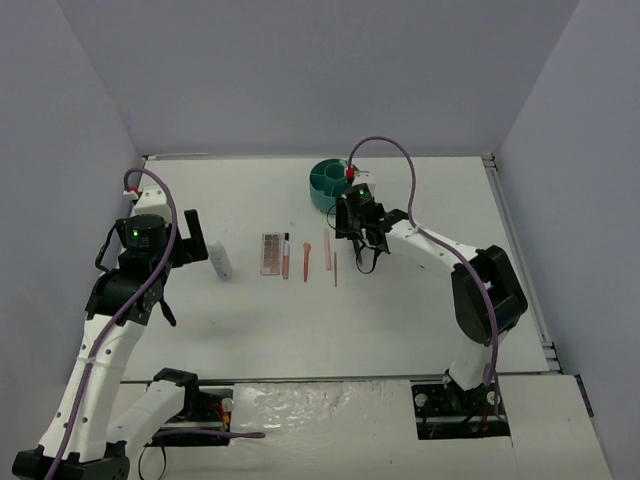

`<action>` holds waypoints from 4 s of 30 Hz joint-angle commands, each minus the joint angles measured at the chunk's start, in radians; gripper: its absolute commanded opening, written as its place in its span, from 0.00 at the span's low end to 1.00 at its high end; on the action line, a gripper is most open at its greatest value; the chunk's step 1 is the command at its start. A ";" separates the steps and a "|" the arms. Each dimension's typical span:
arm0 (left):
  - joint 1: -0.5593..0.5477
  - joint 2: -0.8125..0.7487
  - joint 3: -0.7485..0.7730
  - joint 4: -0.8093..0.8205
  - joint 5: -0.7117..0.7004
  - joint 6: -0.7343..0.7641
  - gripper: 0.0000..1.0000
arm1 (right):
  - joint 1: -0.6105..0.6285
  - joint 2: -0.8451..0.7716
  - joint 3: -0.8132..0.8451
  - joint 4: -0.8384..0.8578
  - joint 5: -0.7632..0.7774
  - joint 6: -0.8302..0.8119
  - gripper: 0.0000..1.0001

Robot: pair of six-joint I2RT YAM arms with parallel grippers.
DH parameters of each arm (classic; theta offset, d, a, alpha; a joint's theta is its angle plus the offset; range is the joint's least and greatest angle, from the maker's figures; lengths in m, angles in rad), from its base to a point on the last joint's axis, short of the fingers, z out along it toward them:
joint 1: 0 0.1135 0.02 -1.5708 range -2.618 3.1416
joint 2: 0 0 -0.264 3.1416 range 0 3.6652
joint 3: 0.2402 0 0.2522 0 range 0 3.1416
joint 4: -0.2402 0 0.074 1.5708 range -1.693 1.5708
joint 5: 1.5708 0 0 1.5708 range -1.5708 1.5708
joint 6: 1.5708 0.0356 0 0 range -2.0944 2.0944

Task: Organize the makeup

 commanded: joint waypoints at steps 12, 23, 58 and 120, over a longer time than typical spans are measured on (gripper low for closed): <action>0.015 -0.002 0.016 0.050 -0.002 -0.011 0.97 | 0.074 0.134 0.003 -0.041 -0.016 0.043 0.34; 0.016 -0.001 0.016 0.052 0.001 -0.012 0.97 | 0.103 0.173 -0.008 -0.046 0.009 0.051 0.31; 0.024 -0.004 0.016 0.048 0.000 -0.014 0.97 | -0.033 -0.184 -0.069 0.500 0.178 0.169 0.00; 0.026 -0.006 0.014 0.052 0.010 -0.017 0.97 | -0.123 0.186 -0.011 1.027 0.224 0.232 0.42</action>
